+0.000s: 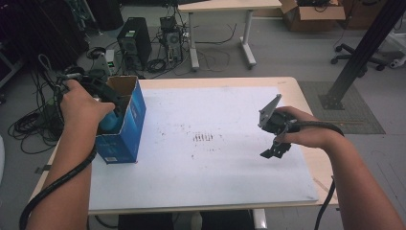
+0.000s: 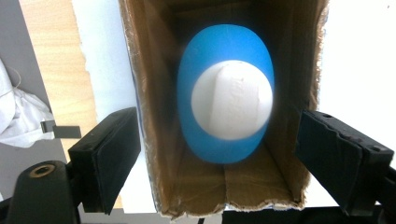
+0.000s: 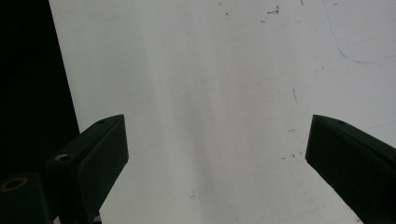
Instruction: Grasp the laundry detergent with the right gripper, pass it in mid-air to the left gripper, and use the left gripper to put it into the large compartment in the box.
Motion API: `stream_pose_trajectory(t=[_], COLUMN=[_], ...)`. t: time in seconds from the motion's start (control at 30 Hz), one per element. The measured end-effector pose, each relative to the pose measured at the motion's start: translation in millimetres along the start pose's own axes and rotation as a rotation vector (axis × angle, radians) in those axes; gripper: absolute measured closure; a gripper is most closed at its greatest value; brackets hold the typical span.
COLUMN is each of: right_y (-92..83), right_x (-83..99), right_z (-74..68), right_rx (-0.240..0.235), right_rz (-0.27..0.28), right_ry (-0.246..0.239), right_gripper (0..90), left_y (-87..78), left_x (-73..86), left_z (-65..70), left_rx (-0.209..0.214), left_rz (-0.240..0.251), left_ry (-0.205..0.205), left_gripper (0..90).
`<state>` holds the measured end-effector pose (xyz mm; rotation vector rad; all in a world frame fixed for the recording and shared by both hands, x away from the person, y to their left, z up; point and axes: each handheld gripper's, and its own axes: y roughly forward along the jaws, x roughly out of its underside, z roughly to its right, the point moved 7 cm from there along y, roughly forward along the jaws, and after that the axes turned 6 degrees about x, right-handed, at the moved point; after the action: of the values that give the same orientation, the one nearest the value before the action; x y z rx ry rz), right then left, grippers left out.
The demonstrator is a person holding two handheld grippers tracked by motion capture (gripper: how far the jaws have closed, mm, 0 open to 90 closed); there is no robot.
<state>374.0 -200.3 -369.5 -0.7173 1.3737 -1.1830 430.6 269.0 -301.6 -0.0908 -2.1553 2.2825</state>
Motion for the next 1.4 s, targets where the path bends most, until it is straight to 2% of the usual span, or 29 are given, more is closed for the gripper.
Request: stream_pose_trajectory(t=[0.5, 0.67, 0.8, 0.87, 1.0, 1.1, 1.2, 1.4], right_y=[-5.4, -3.4, -2.1, -2.4, -4.1, -4.9, -6.2, -9.3], right_x=[-3.2, -1.9, -2.1, -2.4, -2.6, -2.8, -3.2, -9.5], right_z=[-2.5, -2.9, -2.2, -1.8, -0.8, -0.5, -0.8, -5.1], right_rx=[0.007, 0.002, 0.0, -0.001, 0.001, 0.001, 0.003, 0.001], right_rz=[0.01, 0.004, 0.006, 0.009, 0.012, 0.013, 0.004, -0.007], right_ry=[-0.006, 0.001, -0.002, -0.003, -0.003, -0.004, -0.01, -0.039], right_gripper=[5.8, 5.8, 5.8, 5.8, 5.7, 5.7, 5.7, 5.7], left_y=[-19.6, -28.3, -34.5, -37.9, -44.1, -46.3, -47.0, -46.1], left_x=[6.6, 8.2, 8.9, 8.5, 7.9, 9.6, 13.5, 27.8], left_z=[8.2, 14.3, 23.6, 30.2, 48.5, 66.2, 84.7, 129.8], left_rx=[-0.01, -0.003, 0.001, 0.009, 0.015, 0.019, -0.014, -0.034], left_rz=[0.006, 0.008, 0.01, 0.018, 0.033, 0.025, 0.006, -0.034], left_ry=[0.052, 0.093, 0.144, 0.181, 0.306, 0.412, 0.507, 0.743], left_gripper=[6.9, 5.0, 1.3, 0.5, 0.2, 0.2, 0.2, 0.2])
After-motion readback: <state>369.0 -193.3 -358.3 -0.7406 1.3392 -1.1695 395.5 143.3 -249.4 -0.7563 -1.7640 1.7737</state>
